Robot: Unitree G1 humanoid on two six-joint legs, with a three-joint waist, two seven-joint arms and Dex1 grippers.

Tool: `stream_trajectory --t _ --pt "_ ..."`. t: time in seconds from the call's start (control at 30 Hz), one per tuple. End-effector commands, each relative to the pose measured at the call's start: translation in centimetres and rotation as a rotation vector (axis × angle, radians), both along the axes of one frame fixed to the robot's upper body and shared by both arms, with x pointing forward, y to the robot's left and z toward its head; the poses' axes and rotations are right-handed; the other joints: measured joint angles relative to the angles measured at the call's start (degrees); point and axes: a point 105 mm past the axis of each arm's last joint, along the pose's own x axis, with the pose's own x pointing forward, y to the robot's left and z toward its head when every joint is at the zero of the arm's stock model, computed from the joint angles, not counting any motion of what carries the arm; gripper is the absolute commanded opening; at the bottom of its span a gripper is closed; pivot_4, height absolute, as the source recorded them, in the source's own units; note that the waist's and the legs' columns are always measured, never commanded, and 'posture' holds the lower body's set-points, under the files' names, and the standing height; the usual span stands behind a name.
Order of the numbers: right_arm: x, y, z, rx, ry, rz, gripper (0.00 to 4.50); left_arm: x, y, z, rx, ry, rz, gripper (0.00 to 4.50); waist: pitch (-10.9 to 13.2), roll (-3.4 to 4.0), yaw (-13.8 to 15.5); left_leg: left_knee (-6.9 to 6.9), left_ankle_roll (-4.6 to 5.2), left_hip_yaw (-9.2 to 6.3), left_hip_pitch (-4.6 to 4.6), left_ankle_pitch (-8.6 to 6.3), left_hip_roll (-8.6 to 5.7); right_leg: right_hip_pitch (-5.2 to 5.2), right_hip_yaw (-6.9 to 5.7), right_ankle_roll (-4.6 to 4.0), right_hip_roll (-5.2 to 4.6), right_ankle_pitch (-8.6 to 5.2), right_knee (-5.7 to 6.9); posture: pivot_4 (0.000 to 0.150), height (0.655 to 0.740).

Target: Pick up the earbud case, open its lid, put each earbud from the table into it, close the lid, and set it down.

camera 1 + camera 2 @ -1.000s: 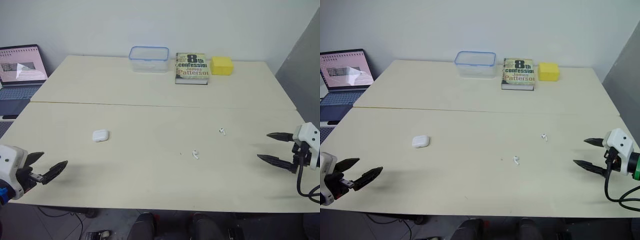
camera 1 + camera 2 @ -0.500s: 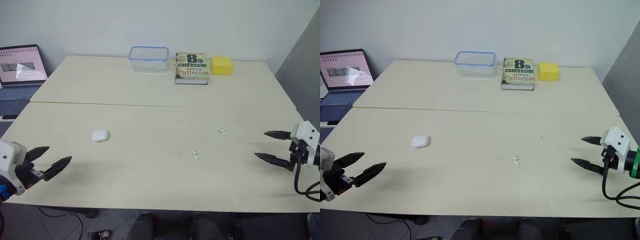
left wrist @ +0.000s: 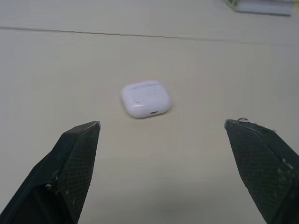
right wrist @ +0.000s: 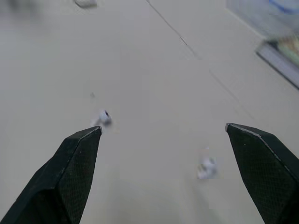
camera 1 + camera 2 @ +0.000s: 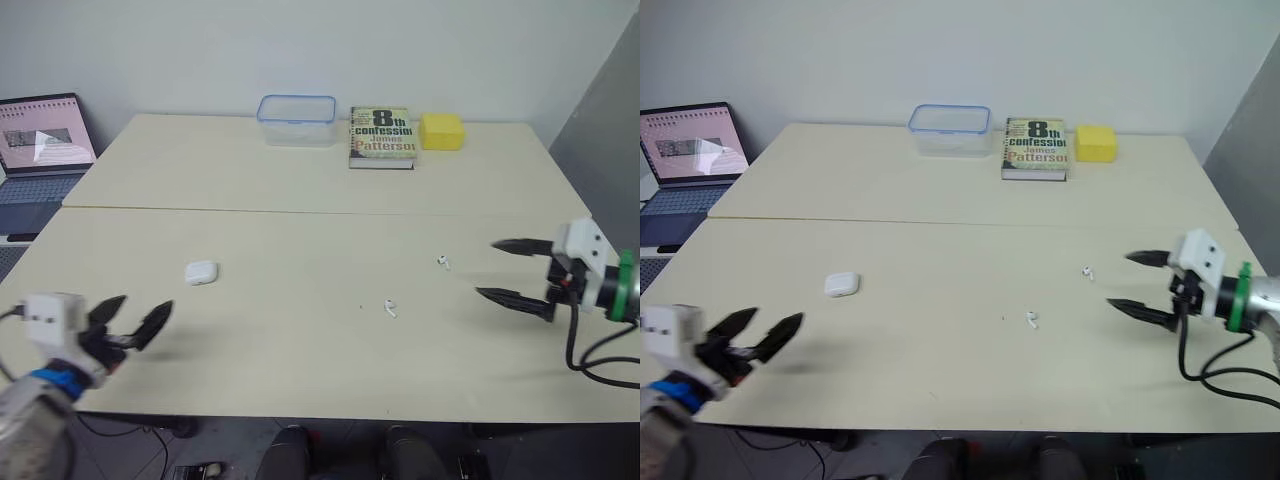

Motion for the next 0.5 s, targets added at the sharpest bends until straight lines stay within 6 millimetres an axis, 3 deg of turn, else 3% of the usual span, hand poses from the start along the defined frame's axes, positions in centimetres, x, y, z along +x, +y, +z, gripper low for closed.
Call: stream_trajectory --t 0.03,0.2,0.5 --pt "-0.2 2.6 2.0 0.027 -0.028 0.082 4.46 1.3 -0.6 -0.8 0.011 0.014 0.082 4.5 0.0 -0.07 0.1 0.01 0.0 -0.05 0.01 0.0 0.04 0.05 -0.02 -0.02 0.15 0.01 -0.03 0.15 0.74" --pt "-0.8 5.2 2.9 0.031 -0.02 0.199 4.46 3.4 -1.2 -2.4 -0.004 0.06 0.117 4.5 0.0 -0.07 0.3 0.01 0.0 -0.07 -0.02 0.0 -0.01 0.05 -0.06 -0.04 0.18 0.03 -0.04 0.15 0.74" --pt "-1.1 6.9 3.7 0.025 -0.025 0.291 4.46 7.0 -1.2 -4.0 0.009 0.134 0.101 4.5 0.0 -0.04 0.4 0.01 0.0 -0.01 0.03 0.0 -0.03 0.04 -0.15 -0.03 0.21 0.04 -0.01 0.15 0.74"
